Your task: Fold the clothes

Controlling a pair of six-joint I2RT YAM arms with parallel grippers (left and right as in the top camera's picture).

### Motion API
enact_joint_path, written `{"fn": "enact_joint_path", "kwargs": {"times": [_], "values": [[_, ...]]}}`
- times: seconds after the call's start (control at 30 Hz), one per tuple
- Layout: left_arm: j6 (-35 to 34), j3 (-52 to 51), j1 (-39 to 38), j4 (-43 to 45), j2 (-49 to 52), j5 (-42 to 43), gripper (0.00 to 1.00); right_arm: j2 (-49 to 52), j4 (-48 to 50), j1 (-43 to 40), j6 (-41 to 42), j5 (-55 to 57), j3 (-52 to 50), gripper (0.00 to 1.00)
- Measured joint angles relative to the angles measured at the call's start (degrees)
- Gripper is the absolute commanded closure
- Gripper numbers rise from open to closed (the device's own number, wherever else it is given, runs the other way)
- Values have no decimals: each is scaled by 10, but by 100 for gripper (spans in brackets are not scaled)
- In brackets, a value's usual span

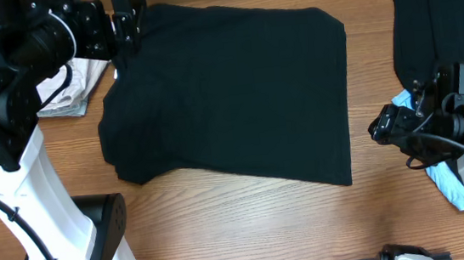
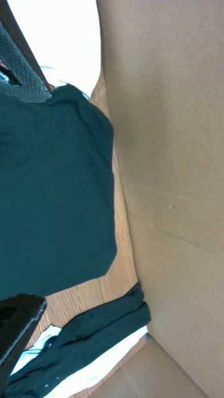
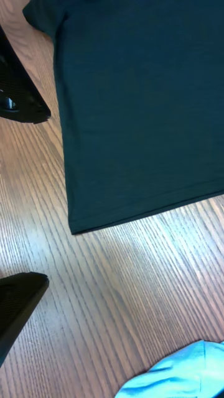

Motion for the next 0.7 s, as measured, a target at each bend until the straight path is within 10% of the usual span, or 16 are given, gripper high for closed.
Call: {"fn": "enact_joint_path", "kwargs": {"times": [0.7], "values": [[0,0,0,0,0,-2,0,0,10,0,-19,0,0,20]]}}
